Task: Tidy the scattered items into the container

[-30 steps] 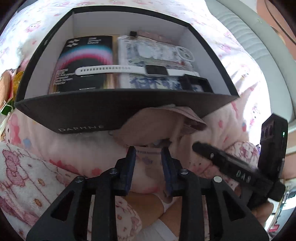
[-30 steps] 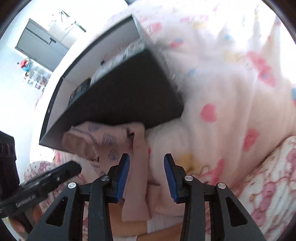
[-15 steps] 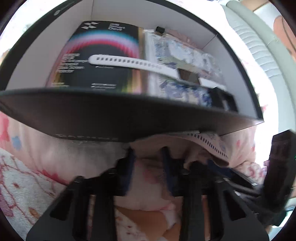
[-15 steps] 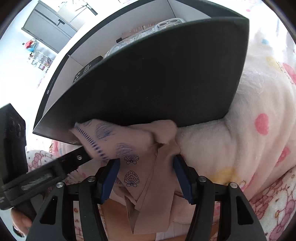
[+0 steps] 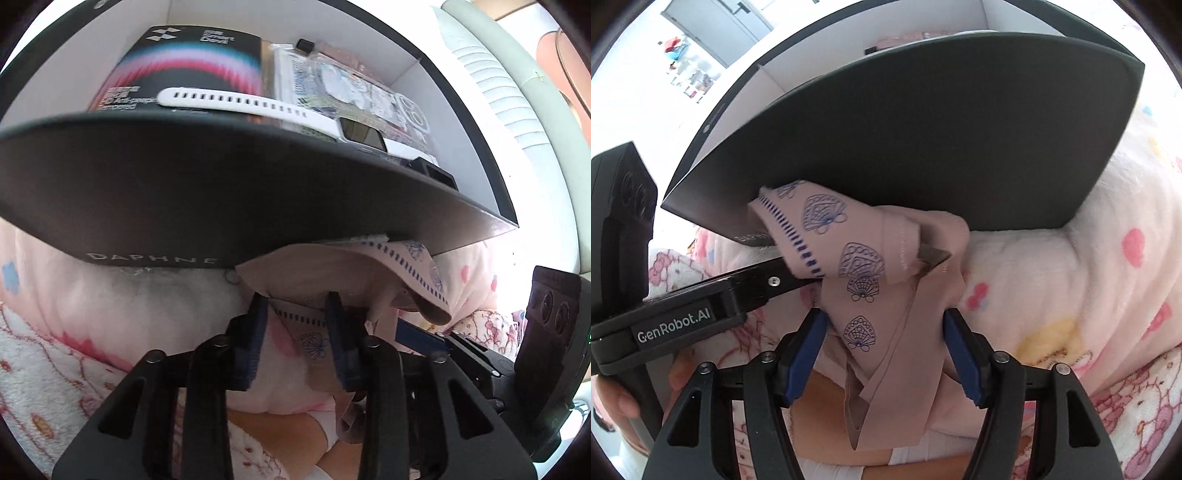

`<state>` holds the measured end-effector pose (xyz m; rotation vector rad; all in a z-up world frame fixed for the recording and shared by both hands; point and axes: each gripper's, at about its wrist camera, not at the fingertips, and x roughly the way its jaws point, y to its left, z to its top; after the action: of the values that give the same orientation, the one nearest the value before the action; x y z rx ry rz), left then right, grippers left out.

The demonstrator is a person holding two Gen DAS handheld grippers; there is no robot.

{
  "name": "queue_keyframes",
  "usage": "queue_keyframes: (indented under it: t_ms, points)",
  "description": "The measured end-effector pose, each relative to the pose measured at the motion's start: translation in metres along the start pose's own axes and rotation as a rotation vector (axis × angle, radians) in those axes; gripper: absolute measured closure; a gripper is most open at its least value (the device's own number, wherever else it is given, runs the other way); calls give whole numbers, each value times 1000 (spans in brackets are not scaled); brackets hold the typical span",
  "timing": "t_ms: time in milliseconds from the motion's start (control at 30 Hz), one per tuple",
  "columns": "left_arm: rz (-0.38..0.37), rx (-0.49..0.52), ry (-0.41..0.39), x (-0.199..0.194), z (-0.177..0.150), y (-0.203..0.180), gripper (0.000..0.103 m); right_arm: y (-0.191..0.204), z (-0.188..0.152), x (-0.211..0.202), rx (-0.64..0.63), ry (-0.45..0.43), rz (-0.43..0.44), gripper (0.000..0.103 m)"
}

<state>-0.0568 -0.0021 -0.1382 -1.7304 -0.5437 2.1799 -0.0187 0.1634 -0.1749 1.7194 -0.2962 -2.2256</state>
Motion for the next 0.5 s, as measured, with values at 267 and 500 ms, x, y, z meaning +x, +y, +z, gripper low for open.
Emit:
queue_keyframes:
  t_ms: [267, 500]
  points:
    - [40, 104, -17, -3, -5, -22, 99, -33, -3, -13, 153, -70, 46, 96]
    - [49, 76, -70, -24, -2, -21, 99, -48, -9, -51, 210, -187, -11, 97]
